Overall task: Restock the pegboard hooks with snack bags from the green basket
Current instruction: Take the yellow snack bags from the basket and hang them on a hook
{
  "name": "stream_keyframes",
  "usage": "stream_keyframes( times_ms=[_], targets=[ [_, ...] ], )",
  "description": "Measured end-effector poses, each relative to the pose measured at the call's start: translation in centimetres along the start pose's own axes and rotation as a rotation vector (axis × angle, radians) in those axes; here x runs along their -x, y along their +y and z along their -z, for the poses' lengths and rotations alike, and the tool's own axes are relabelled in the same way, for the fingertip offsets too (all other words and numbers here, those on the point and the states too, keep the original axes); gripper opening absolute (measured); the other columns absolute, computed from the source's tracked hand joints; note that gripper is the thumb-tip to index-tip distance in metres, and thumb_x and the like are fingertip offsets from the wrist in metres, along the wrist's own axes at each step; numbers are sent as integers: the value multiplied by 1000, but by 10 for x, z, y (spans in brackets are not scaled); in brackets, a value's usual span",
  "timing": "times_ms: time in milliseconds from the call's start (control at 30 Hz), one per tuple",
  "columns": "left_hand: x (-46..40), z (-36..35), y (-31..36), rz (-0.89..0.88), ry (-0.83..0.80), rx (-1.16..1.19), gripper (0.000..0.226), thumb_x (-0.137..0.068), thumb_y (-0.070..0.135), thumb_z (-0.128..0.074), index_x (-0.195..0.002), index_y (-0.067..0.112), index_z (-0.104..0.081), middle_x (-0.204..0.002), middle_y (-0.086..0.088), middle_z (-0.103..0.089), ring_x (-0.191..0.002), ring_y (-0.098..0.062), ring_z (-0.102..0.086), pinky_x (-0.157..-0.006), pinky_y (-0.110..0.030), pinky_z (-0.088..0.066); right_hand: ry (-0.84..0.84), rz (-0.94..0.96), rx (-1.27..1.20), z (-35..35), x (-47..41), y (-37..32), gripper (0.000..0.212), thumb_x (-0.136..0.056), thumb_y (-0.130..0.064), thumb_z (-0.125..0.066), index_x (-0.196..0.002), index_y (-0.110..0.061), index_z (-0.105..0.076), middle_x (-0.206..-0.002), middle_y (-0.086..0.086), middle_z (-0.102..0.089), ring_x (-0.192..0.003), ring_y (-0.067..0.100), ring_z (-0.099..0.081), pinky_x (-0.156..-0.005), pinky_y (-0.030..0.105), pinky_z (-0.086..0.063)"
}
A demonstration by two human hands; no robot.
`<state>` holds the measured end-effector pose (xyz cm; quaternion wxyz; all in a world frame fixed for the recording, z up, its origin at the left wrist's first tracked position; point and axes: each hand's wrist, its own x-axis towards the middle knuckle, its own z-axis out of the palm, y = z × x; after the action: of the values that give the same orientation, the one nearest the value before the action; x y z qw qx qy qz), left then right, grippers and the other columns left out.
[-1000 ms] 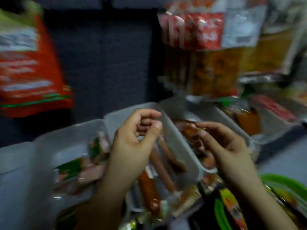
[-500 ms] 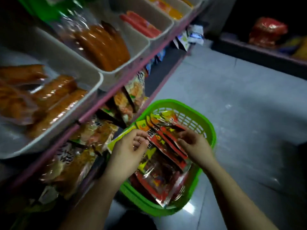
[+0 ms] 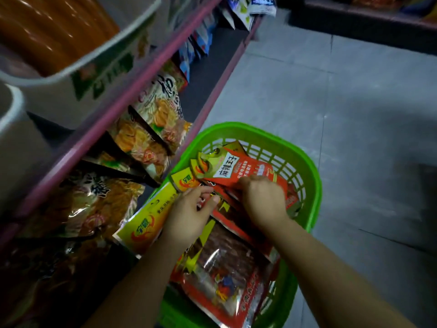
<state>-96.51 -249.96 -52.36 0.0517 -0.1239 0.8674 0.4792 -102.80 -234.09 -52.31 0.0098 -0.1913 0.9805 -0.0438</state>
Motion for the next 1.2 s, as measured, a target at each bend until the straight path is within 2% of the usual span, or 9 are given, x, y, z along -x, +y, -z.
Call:
stream_keyframes(
  times_ms=[133, 367, 567, 700, 800, 900, 967, 1067, 1200],
  targets=[
    [-12, -4, 10, 227, 42, 285, 30, -94, 30, -53, -120, 14, -60, -115, 1, -62, -97, -6, -55, -83, -19, -38, 153, 178, -42, -3, 19, -40, 21, -58, -17, -83, -70, -15, -66, -67, 3, -64, -64, 23, -62, -51, 27, -46],
    [-16, 7, 4, 364, 3, 363, 29, -96, 28, -52, -123, 19, -56, -114, 5, -54, -100, -10, -51, -84, -27, -35, -82, -187, 56, -19, -23, 12, 45, -92, -23, -46, -136, -15, -45, -129, 12, -56, -118, 33, -51, -97, 41, -38],
    [-13, -1, 7, 317, -10, 315, 46, -89, 49, -52, -126, 22, -55, -117, 9, -56, -104, -7, -51, -80, -22, -39, -74, -24, 4, -4, -17, -8, 25, -92, -20, -49, -112, -25, -63, -101, 5, -70, -93, 26, -65, -62, 28, -34],
    [-12, -4, 6, 428, 66, 534, 47, -77, 63, -55, -98, 22, -64, -106, 5, -66, -98, -13, -61, -89, -30, -43, -26, 9, -449, 7, 19, -53, 27, -94, -31, -49, -116, -27, -64, -105, 5, -72, -97, 26, -64, -72, 33, -47],
    [-11, 3, -8, 503, 288, 674, 17, -92, 31, -58, -91, 14, -63, -95, -6, -68, -90, -25, -66, -89, -41, -51, -163, -10, -848, 7, 31, -67, 33, -90, -25, -60, -122, -24, -64, -117, 1, -70, -106, 17, -64, -91, 32, -50],
    [-6, 19, -21, 538, 467, 561, 20, -94, 21, -56, -99, 2, -57, -83, -8, -64, -73, -25, -64, -71, -38, -54, 8, -153, -1038, 10, 24, -52, 22, -88, -12, -59, -102, -23, -73, -97, -6, -74, -83, 9, -68, -78, 30, -54],
    [4, 32, -25, 520, 533, 463, 21, -93, 22, -57, -94, 1, -58, -79, -10, -64, -65, -22, -64, -59, -33, -54, 161, -249, -933, 7, 6, -31, 20, -87, -10, -59, -97, -21, -73, -95, -1, -74, -85, 16, -68, -77, 34, -53],
    [25, 44, -29, 464, 573, 367, 14, -92, 16, -58, -87, 3, -56, -71, -5, -62, -55, -14, -60, -38, -18, -45, -42, -225, -563, -3, -18, -7, 39, -87, -32, -64, -122, -15, -62, -127, 10, -61, -119, 28, -53, -99, 38, -43],
    [48, 51, -33, 485, 546, 395, 10, -90, 11, -58, -96, 2, -56, -81, -9, -65, -67, -22, -65, -58, -29, -51, -315, -115, -140, -23, -13, -12, 66, -89, -59, -47, -139, -16, -42, -145, 10, -43, -133, 27, -39, -106, 39, -32]
  ],
)
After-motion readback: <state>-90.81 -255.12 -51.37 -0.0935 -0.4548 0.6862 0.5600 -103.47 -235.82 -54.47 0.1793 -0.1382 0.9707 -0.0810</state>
